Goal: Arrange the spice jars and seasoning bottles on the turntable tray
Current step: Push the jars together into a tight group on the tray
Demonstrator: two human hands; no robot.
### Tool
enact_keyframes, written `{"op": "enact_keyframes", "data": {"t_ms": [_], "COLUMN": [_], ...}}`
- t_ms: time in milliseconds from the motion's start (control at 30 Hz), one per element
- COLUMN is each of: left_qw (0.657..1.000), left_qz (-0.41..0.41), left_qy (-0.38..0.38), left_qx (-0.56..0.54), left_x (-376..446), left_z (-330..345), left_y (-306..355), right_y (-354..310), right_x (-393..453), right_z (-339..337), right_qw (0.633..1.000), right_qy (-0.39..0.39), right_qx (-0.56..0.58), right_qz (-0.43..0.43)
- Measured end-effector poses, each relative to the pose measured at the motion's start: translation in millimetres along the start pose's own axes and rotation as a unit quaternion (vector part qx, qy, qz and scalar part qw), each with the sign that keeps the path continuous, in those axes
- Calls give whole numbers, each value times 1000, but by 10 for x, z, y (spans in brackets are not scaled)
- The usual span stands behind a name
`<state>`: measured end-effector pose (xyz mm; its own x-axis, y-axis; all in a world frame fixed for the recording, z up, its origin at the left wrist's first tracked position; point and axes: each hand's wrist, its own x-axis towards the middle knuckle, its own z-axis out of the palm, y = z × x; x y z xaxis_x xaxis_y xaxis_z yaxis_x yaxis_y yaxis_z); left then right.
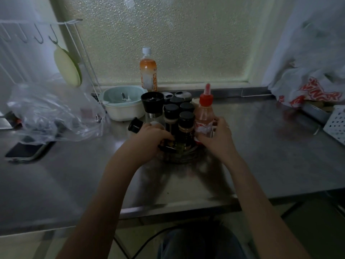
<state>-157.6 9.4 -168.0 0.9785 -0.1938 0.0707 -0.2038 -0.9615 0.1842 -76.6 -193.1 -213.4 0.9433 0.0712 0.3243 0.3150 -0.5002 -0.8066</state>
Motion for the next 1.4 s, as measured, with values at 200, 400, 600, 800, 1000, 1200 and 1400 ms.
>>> {"op": "enact_keyframes", "data": {"t_ms": [200,400,600,800,1000,1200,1400], "left_qw": [989,964,927,880,813,786,864], "left_qz": [31,81,95,-12,-224,-233,-112], "left_qy": [110,189,219,371,441,393,367], "left_qx": [-97,-168,-290,-296,-308,-417,-327], "left_x": [19,144,70,-122,-82,15,45], "left_z": [-167,-123,31,245,415,452,265], "left_y": [-11,135,90,-42,-223,-278,-187], "right_y": [-222,-256,-250,-206,-272,-379,-346], "right_x": [-312,-414,-419,-397,-492,-532,-541], "right_z": [32,246,287,337,315,371,440], "right_qw": [983,987,989,990,978,970,972], "right_qy": [145,77,81,74,109,79,87], "right_qx": [-17,12,39,28,9,-88,-73], "right_qz": [-107,-141,-120,-119,-179,-211,-208]}}
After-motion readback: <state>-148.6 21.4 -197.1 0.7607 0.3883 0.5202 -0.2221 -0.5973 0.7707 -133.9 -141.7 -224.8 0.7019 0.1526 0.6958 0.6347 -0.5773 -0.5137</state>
